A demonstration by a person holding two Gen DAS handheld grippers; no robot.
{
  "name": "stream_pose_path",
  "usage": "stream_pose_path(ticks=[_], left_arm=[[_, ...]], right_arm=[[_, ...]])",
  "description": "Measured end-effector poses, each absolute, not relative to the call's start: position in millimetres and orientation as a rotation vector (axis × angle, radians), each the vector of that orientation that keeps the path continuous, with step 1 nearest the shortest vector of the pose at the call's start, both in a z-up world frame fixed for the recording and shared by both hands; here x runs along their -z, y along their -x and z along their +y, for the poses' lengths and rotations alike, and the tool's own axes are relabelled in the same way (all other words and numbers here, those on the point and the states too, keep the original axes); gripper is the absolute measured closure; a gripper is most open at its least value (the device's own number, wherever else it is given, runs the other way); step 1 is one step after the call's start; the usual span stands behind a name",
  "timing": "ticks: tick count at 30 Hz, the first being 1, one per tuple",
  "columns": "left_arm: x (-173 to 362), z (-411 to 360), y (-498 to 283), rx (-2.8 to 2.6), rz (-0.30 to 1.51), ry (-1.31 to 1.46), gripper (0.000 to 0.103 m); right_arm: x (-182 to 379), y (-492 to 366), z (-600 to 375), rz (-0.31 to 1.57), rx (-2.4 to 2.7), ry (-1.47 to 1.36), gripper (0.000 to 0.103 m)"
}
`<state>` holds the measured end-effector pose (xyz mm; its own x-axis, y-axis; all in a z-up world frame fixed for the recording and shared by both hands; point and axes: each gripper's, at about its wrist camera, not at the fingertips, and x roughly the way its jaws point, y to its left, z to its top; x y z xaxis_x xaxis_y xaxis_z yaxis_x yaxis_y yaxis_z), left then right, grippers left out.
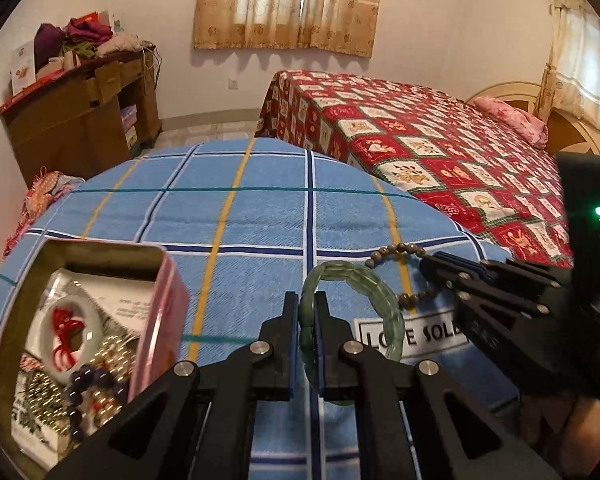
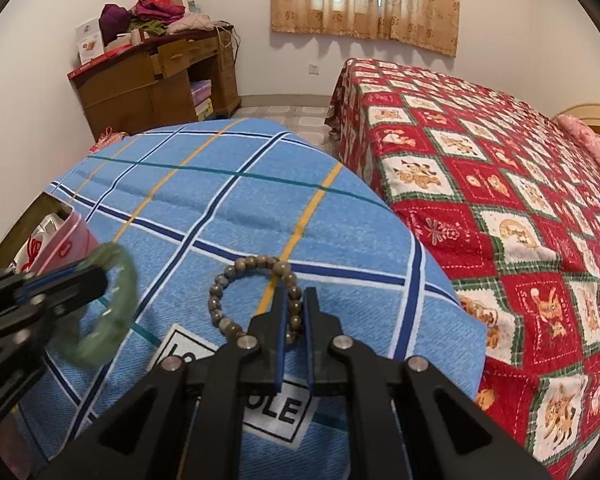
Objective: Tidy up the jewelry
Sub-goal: 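Carry the jade bangle with the left gripper to the tin while the right gripper carries the wooden bracelet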
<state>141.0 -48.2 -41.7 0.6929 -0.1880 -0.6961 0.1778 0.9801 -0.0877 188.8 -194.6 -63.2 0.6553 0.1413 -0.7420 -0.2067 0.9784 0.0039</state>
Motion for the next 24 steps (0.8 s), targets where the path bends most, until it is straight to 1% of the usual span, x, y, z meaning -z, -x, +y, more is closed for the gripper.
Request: stream_pose_path(ticks=[12, 24], left_arm=[[24, -53, -119, 0.231, 0.78, -0.013, 0.098], [-2, -48, -103, 0.241, 0.723, -0.045, 0.098]], right_arm=[[63, -189, -198, 0.835, -0.227, 0.053, 0.094], [54, -175, -184, 0.755, -0.286, 0.105, 0.094]])
